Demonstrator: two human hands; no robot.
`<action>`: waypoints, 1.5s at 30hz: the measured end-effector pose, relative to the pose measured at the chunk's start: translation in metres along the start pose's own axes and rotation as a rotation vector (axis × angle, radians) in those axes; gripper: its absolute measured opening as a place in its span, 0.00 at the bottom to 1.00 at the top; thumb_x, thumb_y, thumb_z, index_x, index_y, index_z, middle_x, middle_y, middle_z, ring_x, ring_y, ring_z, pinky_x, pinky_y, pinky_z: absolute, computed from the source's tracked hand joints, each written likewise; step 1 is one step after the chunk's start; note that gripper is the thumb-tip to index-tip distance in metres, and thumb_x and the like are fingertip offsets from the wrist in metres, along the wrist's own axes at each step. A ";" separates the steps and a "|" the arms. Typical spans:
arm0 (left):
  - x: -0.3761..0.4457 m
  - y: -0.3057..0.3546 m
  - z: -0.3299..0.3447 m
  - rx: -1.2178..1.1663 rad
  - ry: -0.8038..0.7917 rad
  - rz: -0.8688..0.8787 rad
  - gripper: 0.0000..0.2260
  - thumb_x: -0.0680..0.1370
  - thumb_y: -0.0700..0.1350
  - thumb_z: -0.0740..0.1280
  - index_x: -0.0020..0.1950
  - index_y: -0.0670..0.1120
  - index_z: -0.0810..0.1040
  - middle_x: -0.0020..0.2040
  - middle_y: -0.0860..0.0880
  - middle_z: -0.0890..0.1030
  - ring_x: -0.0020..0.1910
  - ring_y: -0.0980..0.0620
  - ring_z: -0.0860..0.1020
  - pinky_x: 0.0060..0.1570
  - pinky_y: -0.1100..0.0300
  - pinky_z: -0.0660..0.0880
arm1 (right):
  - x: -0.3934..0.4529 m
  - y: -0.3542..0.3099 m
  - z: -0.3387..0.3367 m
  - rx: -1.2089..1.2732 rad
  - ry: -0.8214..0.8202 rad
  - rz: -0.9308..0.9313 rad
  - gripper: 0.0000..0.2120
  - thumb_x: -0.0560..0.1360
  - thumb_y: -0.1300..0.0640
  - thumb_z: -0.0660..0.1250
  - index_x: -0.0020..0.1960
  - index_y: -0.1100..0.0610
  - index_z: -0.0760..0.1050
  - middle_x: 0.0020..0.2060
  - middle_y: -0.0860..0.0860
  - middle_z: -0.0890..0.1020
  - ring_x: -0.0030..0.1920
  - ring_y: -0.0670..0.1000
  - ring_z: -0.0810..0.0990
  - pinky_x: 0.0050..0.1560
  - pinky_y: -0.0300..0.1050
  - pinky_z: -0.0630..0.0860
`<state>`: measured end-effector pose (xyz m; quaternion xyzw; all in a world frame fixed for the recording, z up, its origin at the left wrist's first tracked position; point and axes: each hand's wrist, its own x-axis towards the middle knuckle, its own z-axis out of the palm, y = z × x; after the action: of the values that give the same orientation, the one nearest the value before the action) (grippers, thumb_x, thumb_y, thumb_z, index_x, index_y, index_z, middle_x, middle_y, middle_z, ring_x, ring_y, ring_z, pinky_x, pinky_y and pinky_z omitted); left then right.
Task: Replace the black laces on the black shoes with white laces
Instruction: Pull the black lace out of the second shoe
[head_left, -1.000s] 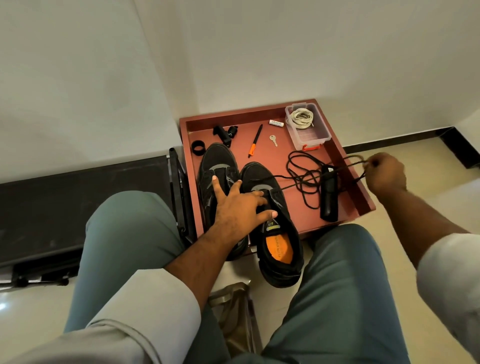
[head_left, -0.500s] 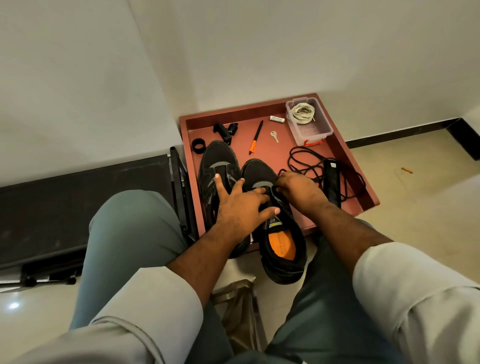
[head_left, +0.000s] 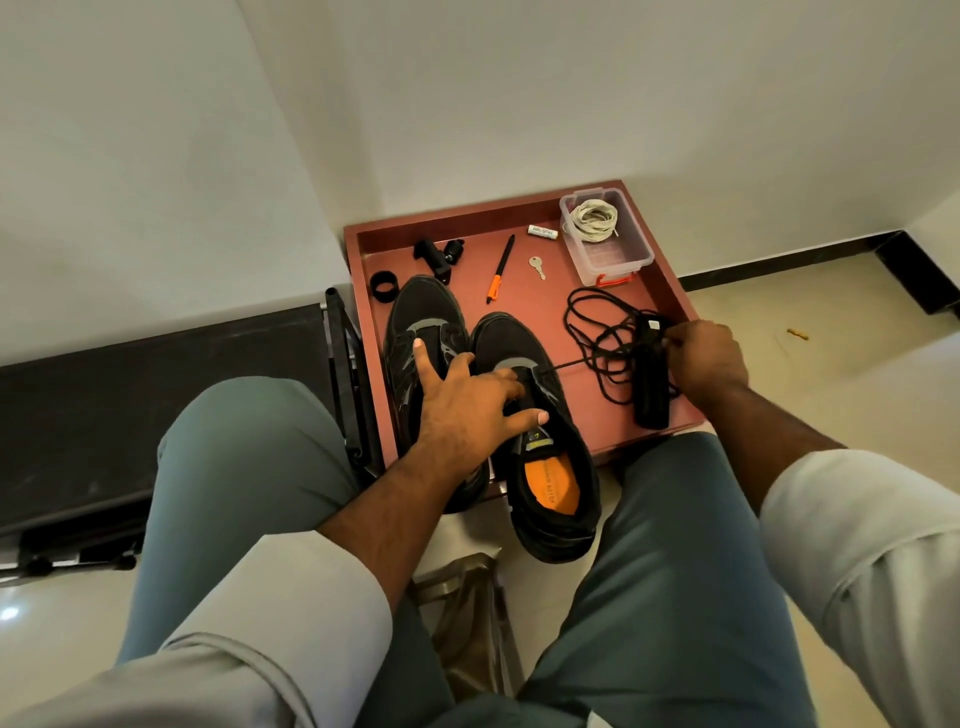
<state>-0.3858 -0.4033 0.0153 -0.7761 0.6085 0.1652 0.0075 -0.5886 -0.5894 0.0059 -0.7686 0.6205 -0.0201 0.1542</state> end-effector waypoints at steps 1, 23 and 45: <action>0.000 0.001 -0.001 0.005 -0.004 0.000 0.25 0.75 0.71 0.54 0.66 0.61 0.74 0.70 0.62 0.71 0.75 0.46 0.58 0.67 0.30 0.31 | 0.001 0.001 -0.003 0.001 0.020 0.005 0.11 0.80 0.58 0.62 0.55 0.61 0.81 0.50 0.62 0.82 0.50 0.63 0.80 0.52 0.47 0.75; -0.016 0.010 -0.014 -1.218 0.229 0.109 0.07 0.79 0.39 0.67 0.55 0.40 0.82 0.48 0.45 0.84 0.49 0.53 0.82 0.55 0.54 0.78 | -0.102 -0.073 -0.018 0.555 0.130 -0.590 0.07 0.74 0.60 0.71 0.52 0.55 0.83 0.42 0.43 0.77 0.48 0.46 0.77 0.49 0.39 0.74; -0.054 0.033 0.011 -0.070 -0.315 0.514 0.20 0.72 0.56 0.73 0.58 0.46 0.78 0.49 0.50 0.80 0.49 0.50 0.78 0.47 0.56 0.75 | -0.156 -0.074 -0.002 1.727 -0.113 0.442 0.11 0.82 0.52 0.57 0.45 0.55 0.71 0.30 0.50 0.76 0.29 0.48 0.74 0.35 0.42 0.73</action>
<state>-0.4309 -0.3587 0.0253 -0.5613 0.7703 0.3007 0.0329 -0.5542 -0.4260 0.0521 -0.2473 0.5143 -0.4124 0.7101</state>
